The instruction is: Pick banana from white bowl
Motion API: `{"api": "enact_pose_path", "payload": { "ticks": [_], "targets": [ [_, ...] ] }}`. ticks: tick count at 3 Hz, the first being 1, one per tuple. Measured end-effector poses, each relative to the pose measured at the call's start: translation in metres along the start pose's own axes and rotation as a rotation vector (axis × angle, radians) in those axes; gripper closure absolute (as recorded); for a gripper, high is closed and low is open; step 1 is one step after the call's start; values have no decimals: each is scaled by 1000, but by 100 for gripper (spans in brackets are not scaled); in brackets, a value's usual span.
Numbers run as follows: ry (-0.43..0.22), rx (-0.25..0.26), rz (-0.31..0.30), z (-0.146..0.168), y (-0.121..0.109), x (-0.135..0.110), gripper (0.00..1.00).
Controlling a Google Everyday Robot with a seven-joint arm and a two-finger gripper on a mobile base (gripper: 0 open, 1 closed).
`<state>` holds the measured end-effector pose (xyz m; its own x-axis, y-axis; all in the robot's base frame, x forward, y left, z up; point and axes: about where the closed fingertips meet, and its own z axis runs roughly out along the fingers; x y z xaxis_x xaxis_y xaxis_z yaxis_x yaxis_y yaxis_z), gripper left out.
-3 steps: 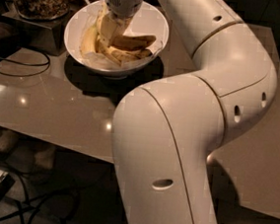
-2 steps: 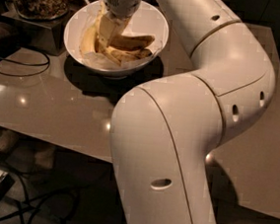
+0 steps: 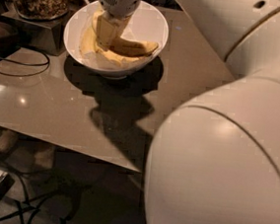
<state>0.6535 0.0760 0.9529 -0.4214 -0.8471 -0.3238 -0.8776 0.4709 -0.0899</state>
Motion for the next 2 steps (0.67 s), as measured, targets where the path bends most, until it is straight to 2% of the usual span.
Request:
{"api": "enact_pose_path", "payload": {
  "ticks": [1,2],
  "targets": [
    [2,-3,-3,3,2,1,100],
    [13,20,-45,-7,24,-6,100]
  ]
}}
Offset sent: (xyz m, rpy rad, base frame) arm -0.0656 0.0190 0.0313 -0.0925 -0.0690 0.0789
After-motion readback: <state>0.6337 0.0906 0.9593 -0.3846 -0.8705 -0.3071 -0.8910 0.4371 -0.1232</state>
